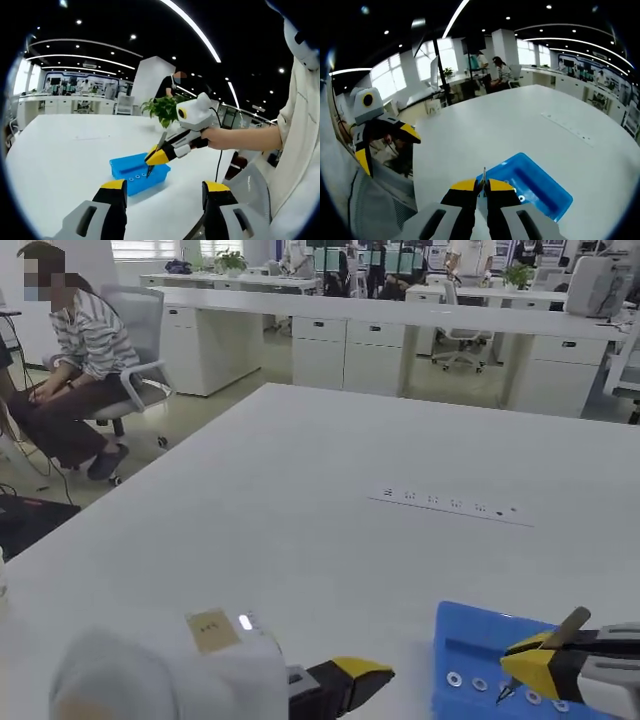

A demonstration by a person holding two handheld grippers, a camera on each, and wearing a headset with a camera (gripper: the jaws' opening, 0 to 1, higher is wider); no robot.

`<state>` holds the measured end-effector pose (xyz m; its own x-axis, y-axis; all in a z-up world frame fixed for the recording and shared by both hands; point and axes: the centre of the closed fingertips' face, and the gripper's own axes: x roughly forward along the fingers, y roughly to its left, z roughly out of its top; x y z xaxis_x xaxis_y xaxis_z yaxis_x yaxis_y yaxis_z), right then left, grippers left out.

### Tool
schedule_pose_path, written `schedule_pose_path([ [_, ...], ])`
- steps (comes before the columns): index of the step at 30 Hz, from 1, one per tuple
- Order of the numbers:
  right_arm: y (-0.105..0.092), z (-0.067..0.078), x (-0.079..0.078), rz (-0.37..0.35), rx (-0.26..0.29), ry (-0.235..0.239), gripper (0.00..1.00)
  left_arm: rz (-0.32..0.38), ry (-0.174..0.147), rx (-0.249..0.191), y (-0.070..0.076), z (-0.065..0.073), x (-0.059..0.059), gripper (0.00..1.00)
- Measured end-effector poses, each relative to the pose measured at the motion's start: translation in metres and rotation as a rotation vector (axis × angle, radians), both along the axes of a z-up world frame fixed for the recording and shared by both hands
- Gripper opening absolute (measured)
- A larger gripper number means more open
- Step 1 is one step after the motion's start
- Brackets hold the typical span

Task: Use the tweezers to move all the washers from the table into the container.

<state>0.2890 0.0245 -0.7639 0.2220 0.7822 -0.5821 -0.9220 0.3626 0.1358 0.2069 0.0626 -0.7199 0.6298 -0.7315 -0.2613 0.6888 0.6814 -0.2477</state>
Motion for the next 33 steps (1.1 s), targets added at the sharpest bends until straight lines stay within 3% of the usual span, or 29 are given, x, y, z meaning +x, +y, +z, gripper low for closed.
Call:
schedule_pose_path([
  [8,-0.003,-0.004,-0.034,0.082,-0.03,0.007,0.03,-0.069,0.009,0.015,-0.01,0.0,0.001,0.5],
  [16,-0.013,-0.02,-0.073,0.263,-0.17,-0.074,0.03,-0.214,-0.002,0.056,-0.036,-0.002,-0.004,0.34],
  [20,-0.013,-0.027,-0.094,0.357,-0.205,-0.089,0.03,-0.304,-0.023,0.097,-0.05,-0.003,-0.011,0.24],
  [26,-0.012,-0.033,-0.111,0.449,-0.259,-0.132,0.03,-0.424,-0.05,0.162,-0.065,-0.008,-0.022,0.09],
  [33,-0.012,-0.036,-0.116,0.459,-0.269,-0.138,0.03,-0.488,-0.051,0.165,-0.079,-0.008,-0.031,0.05],
])
